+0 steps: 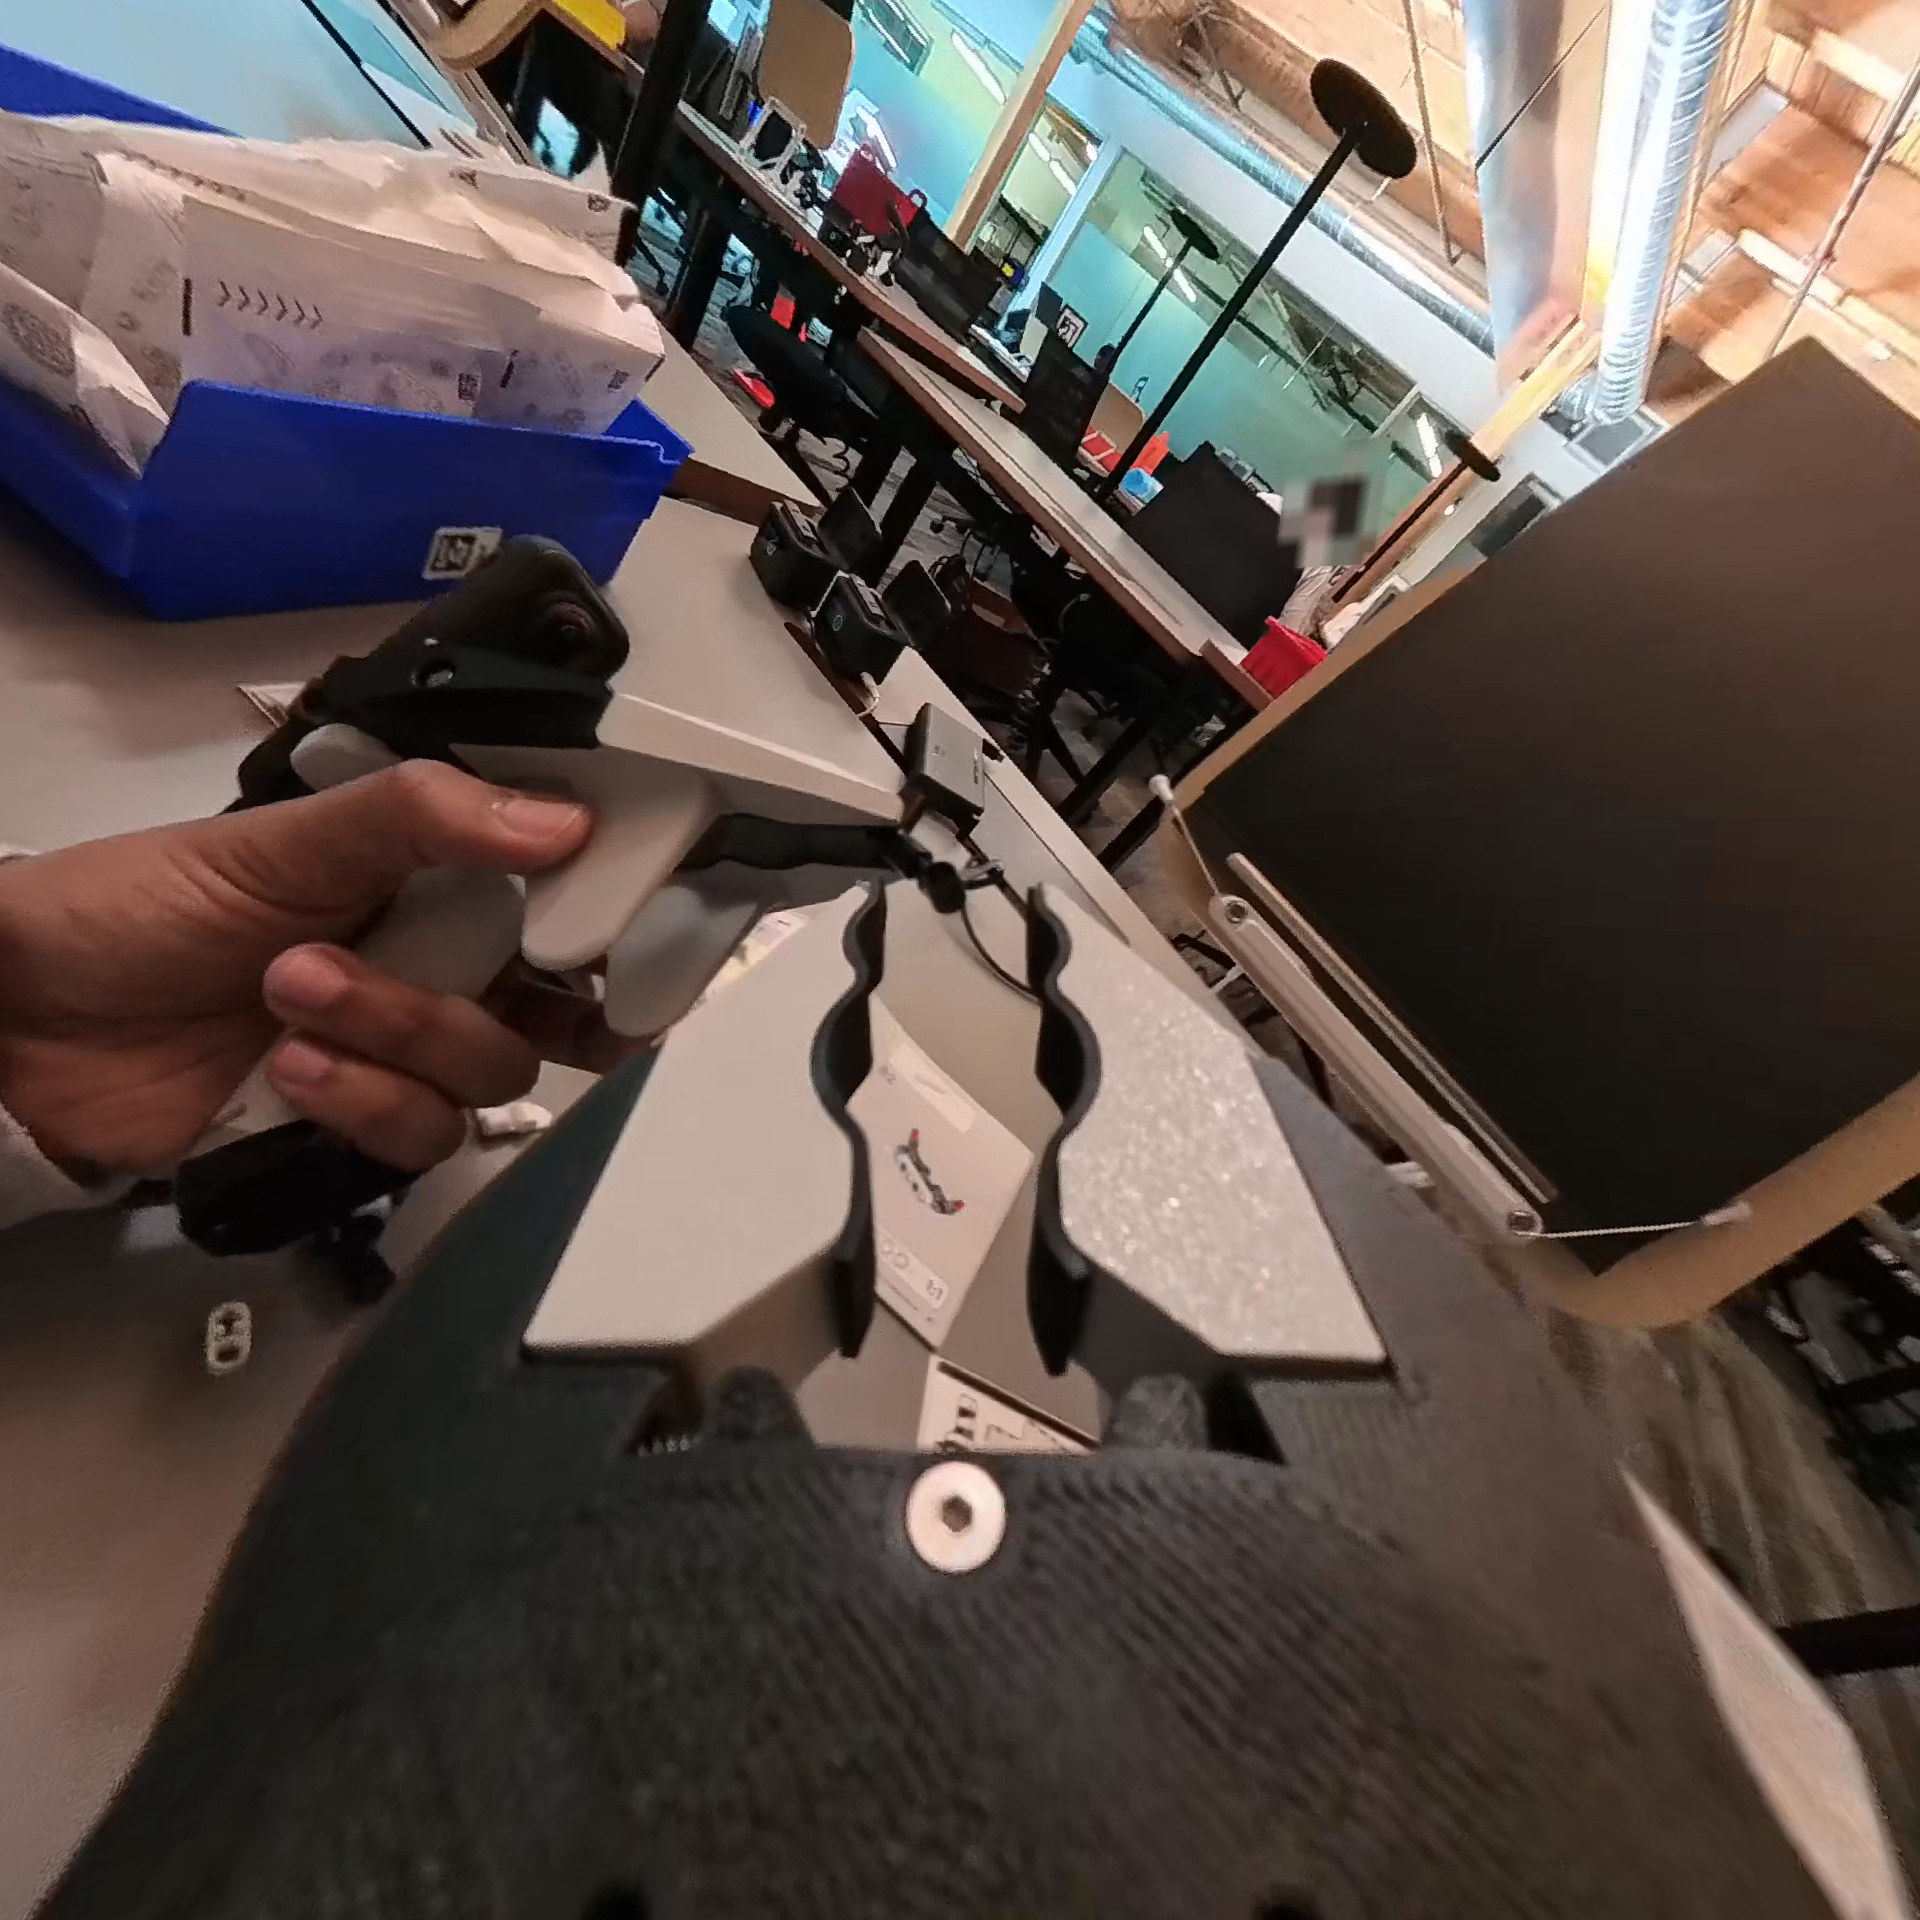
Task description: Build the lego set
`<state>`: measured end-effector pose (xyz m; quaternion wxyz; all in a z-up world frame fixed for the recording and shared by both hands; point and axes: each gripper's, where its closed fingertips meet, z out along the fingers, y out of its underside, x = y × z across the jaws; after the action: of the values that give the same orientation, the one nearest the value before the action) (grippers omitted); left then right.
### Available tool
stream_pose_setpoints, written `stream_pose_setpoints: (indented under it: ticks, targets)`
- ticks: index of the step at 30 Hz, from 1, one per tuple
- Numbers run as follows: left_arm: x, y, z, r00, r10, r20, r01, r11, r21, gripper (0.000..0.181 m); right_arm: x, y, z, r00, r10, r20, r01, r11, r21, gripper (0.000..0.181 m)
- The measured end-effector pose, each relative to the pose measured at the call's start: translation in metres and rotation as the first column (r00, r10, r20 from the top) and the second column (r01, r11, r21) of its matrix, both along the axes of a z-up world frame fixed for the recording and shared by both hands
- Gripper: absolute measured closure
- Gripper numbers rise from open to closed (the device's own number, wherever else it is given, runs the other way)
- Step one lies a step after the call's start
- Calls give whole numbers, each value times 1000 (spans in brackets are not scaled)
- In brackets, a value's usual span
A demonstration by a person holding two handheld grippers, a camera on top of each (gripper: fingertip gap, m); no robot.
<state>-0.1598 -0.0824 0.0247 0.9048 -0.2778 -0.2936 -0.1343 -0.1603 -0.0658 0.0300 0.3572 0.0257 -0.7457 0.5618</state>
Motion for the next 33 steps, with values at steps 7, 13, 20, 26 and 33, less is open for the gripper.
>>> stream_pose_setpoints:
  ticks: [7,13,20,26,33]
  targets:
    - [3,-6,3,1000,16,-24,-16,1000,16,175,-2,4,1,967,91,238,-56,987,-151,157]
    - [7,-1,6,998,21,-57,-22,1000,-18,175,-1,8,4,863,230,451,-100,951,-293,157]
    - [9,4,7,997,13,-73,-16,999,-42,175,5,4,-2,777,311,547,-142,934,-329,159]
    - [11,27,4,994,30,-105,-49,982,-181,175,7,11,-4,755,330,566,-186,936,-298,174]
    - [14,35,4,990,28,-135,-58,973,-225,175,10,19,-6,755,328,569,-205,941,-270,174]
